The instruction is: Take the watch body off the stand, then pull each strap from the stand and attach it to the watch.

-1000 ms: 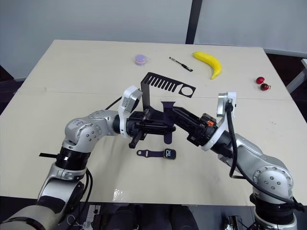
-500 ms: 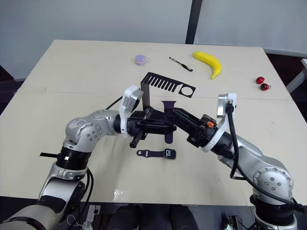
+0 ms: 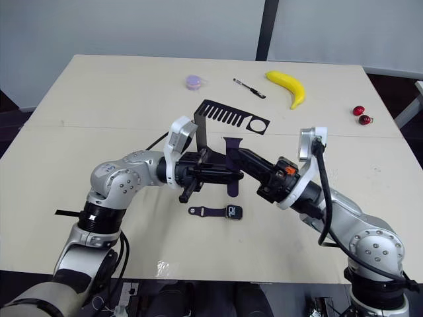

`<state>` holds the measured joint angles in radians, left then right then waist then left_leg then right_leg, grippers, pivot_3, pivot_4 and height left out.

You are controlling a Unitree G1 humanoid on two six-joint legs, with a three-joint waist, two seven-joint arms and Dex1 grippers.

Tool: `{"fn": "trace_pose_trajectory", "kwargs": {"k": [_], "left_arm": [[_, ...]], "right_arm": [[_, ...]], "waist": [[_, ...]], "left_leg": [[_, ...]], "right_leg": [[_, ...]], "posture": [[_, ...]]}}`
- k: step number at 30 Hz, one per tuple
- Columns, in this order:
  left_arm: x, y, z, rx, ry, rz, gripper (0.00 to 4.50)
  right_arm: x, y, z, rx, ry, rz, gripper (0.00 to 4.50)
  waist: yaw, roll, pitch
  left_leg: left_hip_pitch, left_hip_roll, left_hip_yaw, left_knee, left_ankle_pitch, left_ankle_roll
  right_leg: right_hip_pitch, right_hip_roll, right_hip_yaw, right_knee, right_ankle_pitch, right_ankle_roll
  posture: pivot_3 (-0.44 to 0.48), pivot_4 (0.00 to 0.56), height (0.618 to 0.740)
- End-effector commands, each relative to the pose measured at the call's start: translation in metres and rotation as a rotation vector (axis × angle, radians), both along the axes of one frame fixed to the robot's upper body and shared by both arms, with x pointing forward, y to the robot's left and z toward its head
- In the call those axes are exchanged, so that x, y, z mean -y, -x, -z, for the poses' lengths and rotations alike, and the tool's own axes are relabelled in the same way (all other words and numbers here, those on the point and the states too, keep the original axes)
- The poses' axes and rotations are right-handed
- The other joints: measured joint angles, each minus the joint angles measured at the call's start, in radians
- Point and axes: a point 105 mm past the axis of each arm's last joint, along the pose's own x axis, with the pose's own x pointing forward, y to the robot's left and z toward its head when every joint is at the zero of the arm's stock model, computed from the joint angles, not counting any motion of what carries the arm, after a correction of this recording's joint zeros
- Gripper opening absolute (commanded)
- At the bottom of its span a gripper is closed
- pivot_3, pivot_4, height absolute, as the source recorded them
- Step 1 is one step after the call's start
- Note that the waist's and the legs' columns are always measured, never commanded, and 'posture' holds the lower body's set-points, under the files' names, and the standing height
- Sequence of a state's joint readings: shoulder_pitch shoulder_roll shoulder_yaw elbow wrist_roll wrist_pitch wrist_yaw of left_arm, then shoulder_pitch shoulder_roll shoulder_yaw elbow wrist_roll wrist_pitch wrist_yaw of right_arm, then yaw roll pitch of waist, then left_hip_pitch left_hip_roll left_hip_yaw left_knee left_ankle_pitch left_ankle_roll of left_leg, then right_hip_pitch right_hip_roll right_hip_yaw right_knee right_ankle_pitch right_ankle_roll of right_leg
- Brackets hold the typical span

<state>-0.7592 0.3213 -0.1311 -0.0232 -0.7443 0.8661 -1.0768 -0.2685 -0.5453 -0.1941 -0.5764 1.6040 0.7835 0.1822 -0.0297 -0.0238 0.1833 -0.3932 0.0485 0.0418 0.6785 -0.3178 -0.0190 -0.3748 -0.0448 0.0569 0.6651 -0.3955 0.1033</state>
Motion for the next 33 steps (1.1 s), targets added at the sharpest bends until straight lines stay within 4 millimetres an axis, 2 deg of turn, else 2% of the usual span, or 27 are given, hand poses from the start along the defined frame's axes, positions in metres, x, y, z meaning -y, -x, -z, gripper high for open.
{"fn": "trace_pose_trajectory", "kwargs": {"k": [1,3,4,5,9,12,14,17,24,27,33], "left_arm": [[0.001,0.003,-0.009,0.030,0.025,0.013,0.00],[0.000,0.003,-0.010,0.025,0.028,0.016,0.00],[-0.002,0.004,-0.010,0.022,0.029,0.025,0.66],[-0.006,0.006,-0.011,0.025,0.026,0.038,0.94],[-0.019,0.012,-0.001,0.141,-0.079,0.029,3.00],[-0.023,0.012,0.027,0.261,-0.236,-0.018,4.47],[-0.021,0.008,0.047,0.313,-0.320,-0.065,4.47],[-0.017,0.006,0.065,0.380,-0.384,-0.096,4.47],[-0.004,-0.003,0.085,0.463,-0.439,-0.178,4.47],[0.000,-0.008,0.090,0.471,-0.451,-0.207,4.47],[0.009,-0.011,0.102,0.474,-0.477,-0.218,4.47]], "right_arm": [[-0.002,0.011,-0.014,0.054,-0.040,-0.039,0.04],[-0.001,0.011,-0.014,0.056,-0.034,-0.039,0.04],[-0.001,0.011,-0.014,0.057,-0.031,-0.039,0.00],[-0.001,0.012,-0.013,0.059,-0.026,-0.039,0.00],[0.006,0.016,-0.010,0.085,0.068,-0.026,0.00],[0.019,0.023,0.002,0.106,0.247,-0.012,0.00],[0.029,0.031,0.013,0.114,0.382,-0.026,0.00],[0.042,0.040,0.028,0.114,0.540,-0.049,0.00],[0.075,0.047,0.064,0.156,0.872,-0.087,0.00],[0.083,0.045,0.071,0.185,0.934,-0.087,0.00],[0.087,0.041,0.082,0.194,0.946,-0.072,0.00]], "waist": [[0.000,0.000,0.000],[0.000,0.000,0.000],[0.000,0.000,0.000],[0.000,0.000,0.000],[-0.002,0.000,0.000],[0.003,0.000,0.000],[0.008,0.000,0.000],[0.019,0.000,0.000],[0.028,0.000,0.000],[0.028,0.000,0.000],[0.029,0.000,0.000]], "left_leg": [[0.000,0.000,0.000,0.000,0.000,0.000],[0.000,0.000,0.000,0.000,0.000,0.000],[0.000,0.000,0.000,0.000,0.000,0.000],[0.000,0.000,0.000,0.000,0.000,0.000],[0.000,0.000,0.000,0.000,0.000,0.000],[0.000,0.000,0.000,-0.002,0.000,0.000],[0.000,-0.001,-0.001,-0.002,0.000,0.000],[0.000,-0.001,-0.001,0.000,-0.001,0.001],[0.000,-0.001,-0.001,0.000,-0.001,0.002],[0.000,-0.001,-0.001,0.000,-0.001,0.002],[0.001,-0.001,-0.001,0.001,-0.001,0.002]], "right_leg": [[0.000,0.000,0.000,0.000,0.000,0.000],[0.000,0.000,0.000,0.000,0.000,0.000],[0.000,0.000,0.000,0.000,0.000,0.000],[0.000,0.000,0.000,0.000,0.000,0.000],[0.000,0.000,0.000,0.000,0.000,0.000],[0.000,0.000,0.000,-0.002,0.000,0.000],[0.002,-0.001,0.000,-0.004,0.000,0.000],[0.004,-0.001,0.000,-0.006,0.000,0.001],[0.004,0.001,0.000,-0.006,0.000,0.000],[0.004,0.001,0.000,-0.006,0.000,0.001],[0.004,0.001,0.001,-0.004,0.000,0.001]], "posture": [[0.000,0.150,0.740],[0.000,0.150,0.740],[0.000,0.150,0.740],[0.000,0.150,0.740],[0.000,0.150,0.740],[0.000,0.150,0.740],[0.000,0.150,0.740],[0.000,0.150,0.740],[0.000,0.150,0.740],[0.000,0.150,0.740],[0.000,0.150,0.740]]}}
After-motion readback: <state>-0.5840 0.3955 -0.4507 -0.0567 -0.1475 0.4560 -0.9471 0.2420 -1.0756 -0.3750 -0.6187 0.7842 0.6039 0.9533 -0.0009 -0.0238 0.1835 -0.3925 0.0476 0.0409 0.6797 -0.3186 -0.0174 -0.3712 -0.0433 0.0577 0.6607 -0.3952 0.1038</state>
